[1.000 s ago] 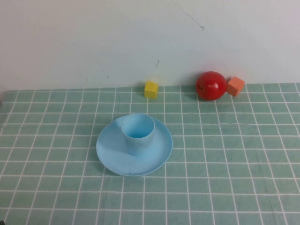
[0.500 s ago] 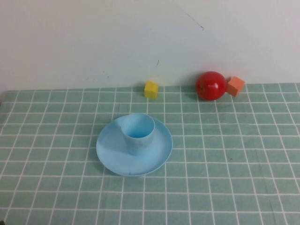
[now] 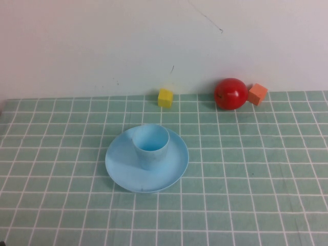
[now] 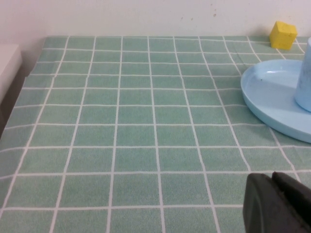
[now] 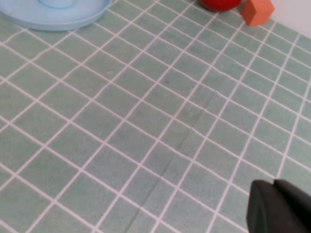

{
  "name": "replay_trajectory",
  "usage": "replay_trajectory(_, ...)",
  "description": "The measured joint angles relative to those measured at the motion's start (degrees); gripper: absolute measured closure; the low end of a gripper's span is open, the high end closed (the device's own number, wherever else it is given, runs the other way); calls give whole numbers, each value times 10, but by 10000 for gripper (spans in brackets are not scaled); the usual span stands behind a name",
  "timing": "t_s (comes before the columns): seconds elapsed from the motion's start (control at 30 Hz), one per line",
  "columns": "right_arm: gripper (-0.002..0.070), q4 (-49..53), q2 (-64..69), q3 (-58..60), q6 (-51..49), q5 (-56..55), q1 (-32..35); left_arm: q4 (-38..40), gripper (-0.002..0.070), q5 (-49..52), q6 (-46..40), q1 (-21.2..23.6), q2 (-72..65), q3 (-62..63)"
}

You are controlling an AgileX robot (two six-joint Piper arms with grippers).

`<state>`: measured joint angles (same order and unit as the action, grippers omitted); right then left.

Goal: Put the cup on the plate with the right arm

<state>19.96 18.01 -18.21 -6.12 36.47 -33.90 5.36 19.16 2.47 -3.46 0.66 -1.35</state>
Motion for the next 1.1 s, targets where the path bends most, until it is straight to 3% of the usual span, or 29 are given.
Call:
replay_trajectory(0.57,678,32,-23,0,-3,0,313,0,678,0,0,0,0,0)
replay_trajectory(0.73,679,70,-82,0,-11,0,330,0,678,0,0,0,0,0)
replay_trajectory(1.1,679,104,-185,64,-143,0,331,0,678,0,0,0,0,0)
